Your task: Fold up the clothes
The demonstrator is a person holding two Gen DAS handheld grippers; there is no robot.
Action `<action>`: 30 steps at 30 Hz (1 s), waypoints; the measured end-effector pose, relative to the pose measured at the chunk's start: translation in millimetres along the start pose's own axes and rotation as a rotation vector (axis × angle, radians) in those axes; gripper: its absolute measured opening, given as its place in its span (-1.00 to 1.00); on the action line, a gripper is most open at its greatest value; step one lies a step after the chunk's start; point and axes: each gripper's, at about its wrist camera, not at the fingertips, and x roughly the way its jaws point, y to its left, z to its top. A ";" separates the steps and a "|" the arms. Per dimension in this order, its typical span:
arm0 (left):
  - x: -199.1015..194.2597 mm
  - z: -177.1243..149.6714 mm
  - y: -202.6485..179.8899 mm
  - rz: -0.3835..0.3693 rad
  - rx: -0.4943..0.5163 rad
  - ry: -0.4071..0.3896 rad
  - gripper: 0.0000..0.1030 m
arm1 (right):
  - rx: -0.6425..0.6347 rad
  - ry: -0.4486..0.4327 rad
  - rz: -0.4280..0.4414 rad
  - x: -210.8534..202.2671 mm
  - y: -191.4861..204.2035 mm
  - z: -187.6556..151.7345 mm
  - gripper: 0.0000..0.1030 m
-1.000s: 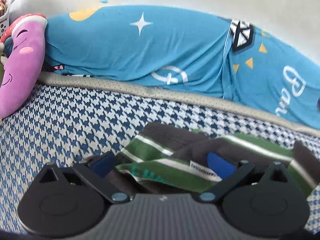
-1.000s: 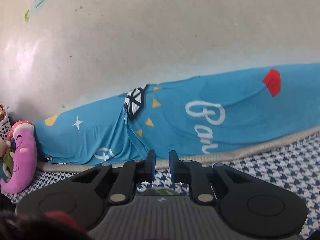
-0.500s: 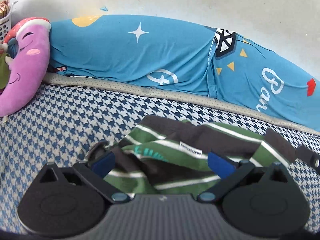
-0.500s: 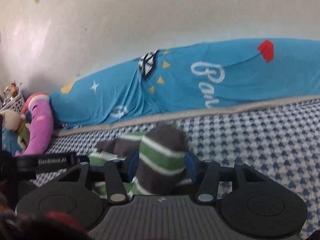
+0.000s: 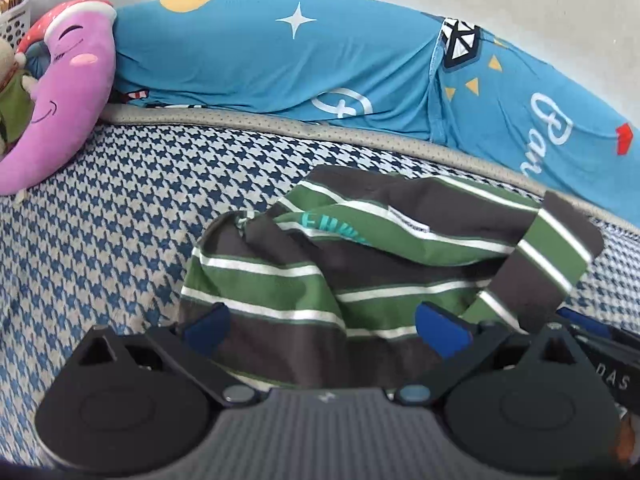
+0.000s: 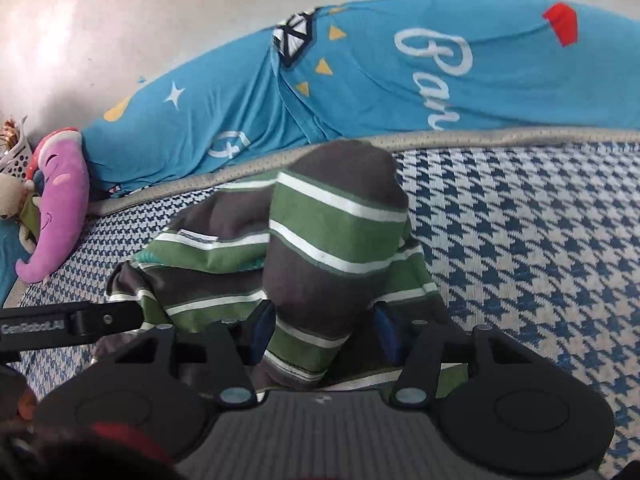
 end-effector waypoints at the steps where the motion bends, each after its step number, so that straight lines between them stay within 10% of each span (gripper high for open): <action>1: 1.0 0.7 0.2 -0.003 -0.001 0.005 1.00 | 0.005 -0.001 -0.004 3.0 -1.7 -0.6 0.04; 3: 3.0 2.1 0.5 -0.013 -0.005 0.014 1.00 | 0.019 -0.007 0.004 7.3 -5.4 -1.5 0.03; 7: 6.8 3.9 -0.5 -0.021 -0.015 0.029 1.00 | 0.048 -0.032 0.009 7.7 -11.2 3.9 -0.85; 21: 13.2 -0.7 -6.8 -0.016 0.011 0.060 1.00 | 0.154 -0.465 -0.262 -64.4 -40.1 53.8 -0.87; 30: 12.7 0.1 -7.9 -0.013 0.012 0.062 1.00 | 0.289 -0.410 -0.245 -68.2 -73.2 63.2 -0.83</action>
